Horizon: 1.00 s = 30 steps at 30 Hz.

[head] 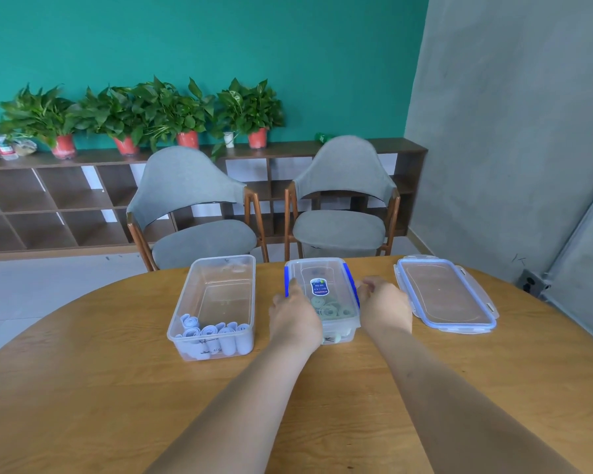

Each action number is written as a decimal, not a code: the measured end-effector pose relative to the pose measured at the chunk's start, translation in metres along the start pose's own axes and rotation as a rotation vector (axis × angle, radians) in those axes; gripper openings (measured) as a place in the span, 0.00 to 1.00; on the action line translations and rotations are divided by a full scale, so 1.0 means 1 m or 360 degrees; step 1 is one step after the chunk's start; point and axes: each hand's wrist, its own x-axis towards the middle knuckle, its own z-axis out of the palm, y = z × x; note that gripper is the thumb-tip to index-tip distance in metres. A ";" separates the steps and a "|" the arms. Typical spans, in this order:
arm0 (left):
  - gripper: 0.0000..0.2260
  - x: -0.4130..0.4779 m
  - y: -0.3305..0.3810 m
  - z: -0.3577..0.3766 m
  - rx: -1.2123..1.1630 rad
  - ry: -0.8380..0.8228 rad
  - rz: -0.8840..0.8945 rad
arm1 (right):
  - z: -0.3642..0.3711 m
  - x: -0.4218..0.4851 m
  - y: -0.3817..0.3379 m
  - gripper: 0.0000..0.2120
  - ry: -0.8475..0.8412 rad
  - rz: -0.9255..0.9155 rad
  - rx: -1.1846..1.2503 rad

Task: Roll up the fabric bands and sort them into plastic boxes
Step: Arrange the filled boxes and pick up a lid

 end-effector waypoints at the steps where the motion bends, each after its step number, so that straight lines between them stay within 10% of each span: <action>1: 0.35 -0.002 0.005 0.001 0.0028 0.0002 0.0031 | -0.005 0.002 0.004 0.18 0.0007 0.0009 -0.0036; 18: 0.16 -0.027 0.080 0.076 -0.0090 -0.0030 0.0945 | -0.053 0.034 0.100 0.09 -0.0074 0.0136 -0.0802; 30: 0.16 -0.018 0.092 0.090 -0.0452 -0.0213 0.0378 | -0.058 0.024 0.101 0.12 0.0040 -0.0037 -0.0987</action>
